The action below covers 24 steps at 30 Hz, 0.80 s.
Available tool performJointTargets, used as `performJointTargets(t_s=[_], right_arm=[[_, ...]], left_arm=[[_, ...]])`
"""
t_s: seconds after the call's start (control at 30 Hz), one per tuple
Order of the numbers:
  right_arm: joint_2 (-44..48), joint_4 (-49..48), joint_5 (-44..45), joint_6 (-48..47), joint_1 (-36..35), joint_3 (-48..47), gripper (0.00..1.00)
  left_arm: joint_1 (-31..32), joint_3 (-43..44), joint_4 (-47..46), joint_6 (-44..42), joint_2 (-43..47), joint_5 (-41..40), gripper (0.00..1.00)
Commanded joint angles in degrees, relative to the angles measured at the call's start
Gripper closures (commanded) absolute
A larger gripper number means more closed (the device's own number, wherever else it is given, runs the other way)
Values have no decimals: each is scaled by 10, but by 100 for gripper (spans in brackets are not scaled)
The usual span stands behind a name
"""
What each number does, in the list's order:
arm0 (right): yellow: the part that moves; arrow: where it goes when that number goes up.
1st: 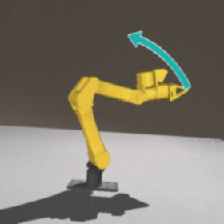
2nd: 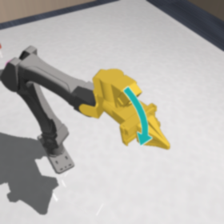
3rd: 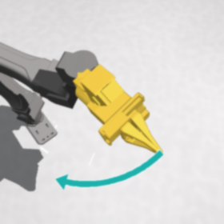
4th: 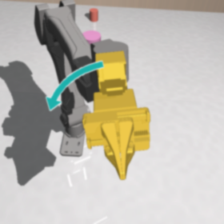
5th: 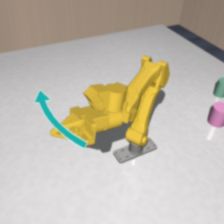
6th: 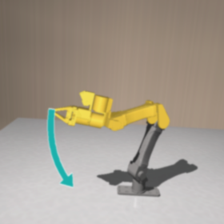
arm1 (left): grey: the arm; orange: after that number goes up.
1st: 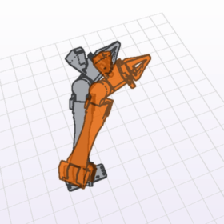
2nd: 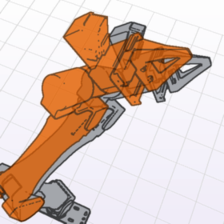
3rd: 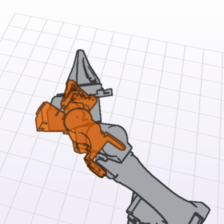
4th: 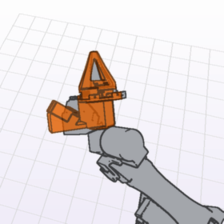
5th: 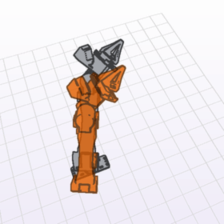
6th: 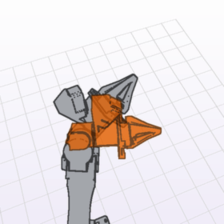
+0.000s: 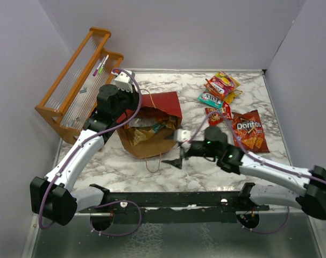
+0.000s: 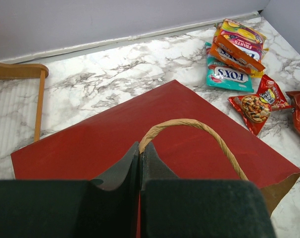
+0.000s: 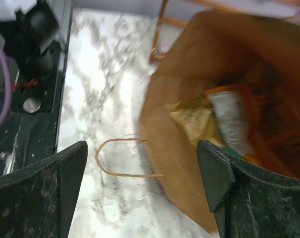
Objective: Take the snacks out of the paper bag
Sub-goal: Take out the snack from the paper bag.
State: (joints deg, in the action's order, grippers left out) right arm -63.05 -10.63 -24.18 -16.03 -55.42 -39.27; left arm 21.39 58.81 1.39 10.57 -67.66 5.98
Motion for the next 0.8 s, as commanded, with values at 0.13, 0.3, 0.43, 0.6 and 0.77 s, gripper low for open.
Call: performJointTargets(t_s=[0.13,0.3,0.43,0.6,0.77], right_arm=[[-223,-106,227,-110,-89,-91,24],[-335,-217,317,-193,-89,-134,41],[-439,-224,350,-280,-68,-207,51],[-485,-202,292,-284,-31,-268,52],[-531,-178,274,-296,-7,-311,54]], left_arm=[[-3,12,-14,0,10,-1,100],[-2,11,-15,-2,13,-1,100],[-2,9,-15,-3,13,-5,100],[-3,7,-16,-5,15,-9,100],[-3,8,-17,-5,15,-7,100]])
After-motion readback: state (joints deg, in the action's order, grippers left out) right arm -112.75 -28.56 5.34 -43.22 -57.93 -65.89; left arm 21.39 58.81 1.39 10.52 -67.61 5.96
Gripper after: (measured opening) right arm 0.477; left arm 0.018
